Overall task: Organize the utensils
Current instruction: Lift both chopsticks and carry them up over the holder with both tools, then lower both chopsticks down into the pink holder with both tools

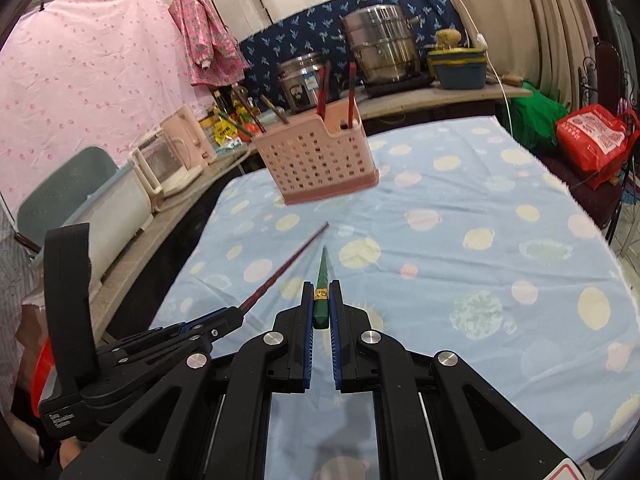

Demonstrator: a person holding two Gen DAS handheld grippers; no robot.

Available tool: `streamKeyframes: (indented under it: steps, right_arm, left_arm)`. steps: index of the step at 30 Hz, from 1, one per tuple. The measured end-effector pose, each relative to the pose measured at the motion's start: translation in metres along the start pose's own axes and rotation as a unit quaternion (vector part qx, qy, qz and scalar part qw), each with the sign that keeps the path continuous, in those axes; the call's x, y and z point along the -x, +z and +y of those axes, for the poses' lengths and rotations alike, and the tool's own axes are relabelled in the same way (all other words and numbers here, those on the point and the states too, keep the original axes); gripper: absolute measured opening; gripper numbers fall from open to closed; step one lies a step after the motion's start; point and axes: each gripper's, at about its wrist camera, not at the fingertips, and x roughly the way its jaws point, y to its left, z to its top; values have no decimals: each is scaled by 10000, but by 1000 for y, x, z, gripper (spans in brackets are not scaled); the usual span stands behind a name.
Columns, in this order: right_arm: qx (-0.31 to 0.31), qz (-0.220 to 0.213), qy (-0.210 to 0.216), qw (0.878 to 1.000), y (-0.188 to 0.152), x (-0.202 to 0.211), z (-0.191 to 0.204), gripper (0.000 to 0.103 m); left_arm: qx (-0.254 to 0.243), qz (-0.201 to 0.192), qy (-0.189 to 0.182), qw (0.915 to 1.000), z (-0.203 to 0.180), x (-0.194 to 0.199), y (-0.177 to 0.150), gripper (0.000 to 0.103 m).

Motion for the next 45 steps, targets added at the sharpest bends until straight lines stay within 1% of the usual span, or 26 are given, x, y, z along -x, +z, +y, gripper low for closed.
streamKeyframes:
  steps: [6, 12, 16, 22, 26, 30, 37, 41, 45]
  right_arm:
    - [143, -395, 57, 9991, 31, 25, 11, 8]
    - [295, -665, 87, 9973, 60, 39, 19, 8]
    - [407, -841, 107, 9956, 85, 48, 22, 8]
    - [585, -1110, 175, 9919, 129, 54, 26, 8]
    - [643, -1306, 201, 9891, 160, 52, 30, 8]
    - [787, -1516, 111, 9852, 195, 41, 37, 7]
    - [808, -1668, -30, 9827, 252, 4, 41, 7]
    - [744, -1643, -52, 9836, 283, -21, 39, 7]
    - [794, -1645, -179, 9830, 309, -48, 41, 7]
  left_arm:
    - [-135, -409, -137, 9990, -11, 37, 24, 7]
    - [-256, -658, -128, 9974, -15, 63, 51, 7]
    - [-306, -747, -159, 9966, -13, 73, 74, 7]
    - [-469, -975, -105, 9941, -9, 87, 113, 7]
    - [-567, -1199, 7, 9912, -6, 93, 141, 7]
    - [-590, -1457, 125, 9875, -3, 96, 173, 7]
    - [-585, -1841, 252, 9808, -1, 93, 237, 7]
    - [-557, -2044, 259, 9770, 0, 89, 277, 7]
    - [-565, -2173, 384, 9737, 3, 77, 310, 7]
